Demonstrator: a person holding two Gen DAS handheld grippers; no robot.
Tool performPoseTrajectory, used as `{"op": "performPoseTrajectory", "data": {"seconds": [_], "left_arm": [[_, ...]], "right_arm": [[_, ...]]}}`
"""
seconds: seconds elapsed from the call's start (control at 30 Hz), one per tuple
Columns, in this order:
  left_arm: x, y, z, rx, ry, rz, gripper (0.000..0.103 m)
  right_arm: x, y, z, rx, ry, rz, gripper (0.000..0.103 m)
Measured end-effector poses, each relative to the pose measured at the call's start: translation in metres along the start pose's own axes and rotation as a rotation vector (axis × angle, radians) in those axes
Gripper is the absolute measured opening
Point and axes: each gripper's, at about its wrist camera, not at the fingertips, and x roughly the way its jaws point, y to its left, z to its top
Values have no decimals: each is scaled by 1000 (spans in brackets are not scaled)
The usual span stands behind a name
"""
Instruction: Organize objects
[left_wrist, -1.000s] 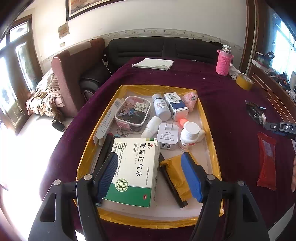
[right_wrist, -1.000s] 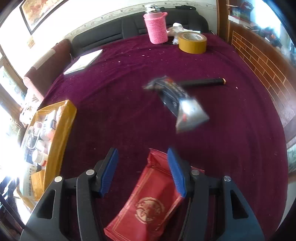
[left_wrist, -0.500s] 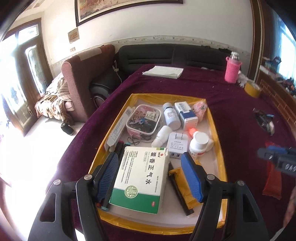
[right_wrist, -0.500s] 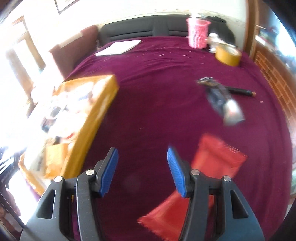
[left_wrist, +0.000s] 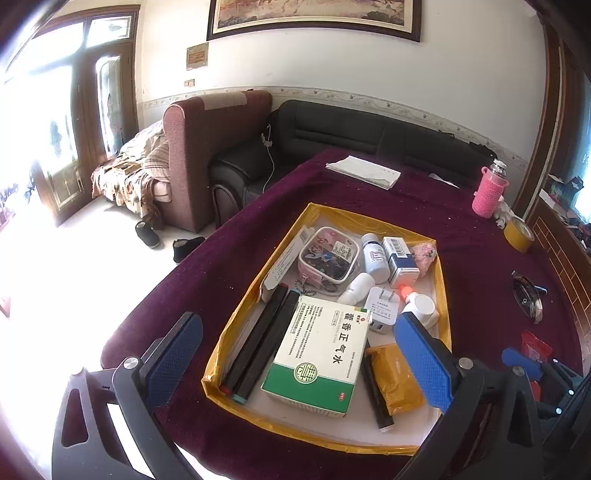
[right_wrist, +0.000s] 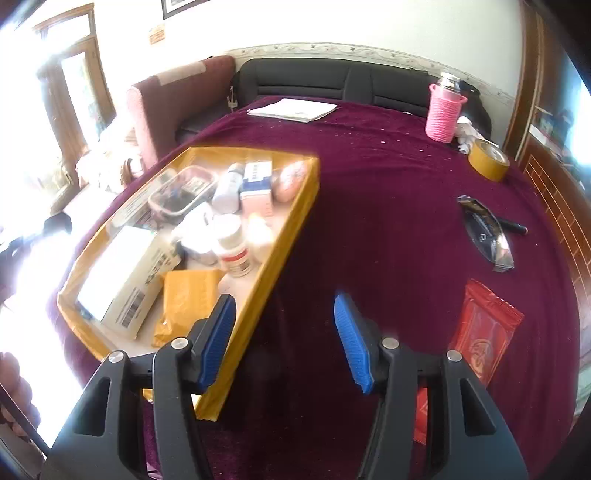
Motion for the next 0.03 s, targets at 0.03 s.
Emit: {"op": "performPoseTrajectory", "data": {"seconds": [0.03], "left_arm": [[-1, 1, -1, -7, -6, 18, 102]], "right_arm": [[2, 4, 0, -8, 7, -1, 55]]}}
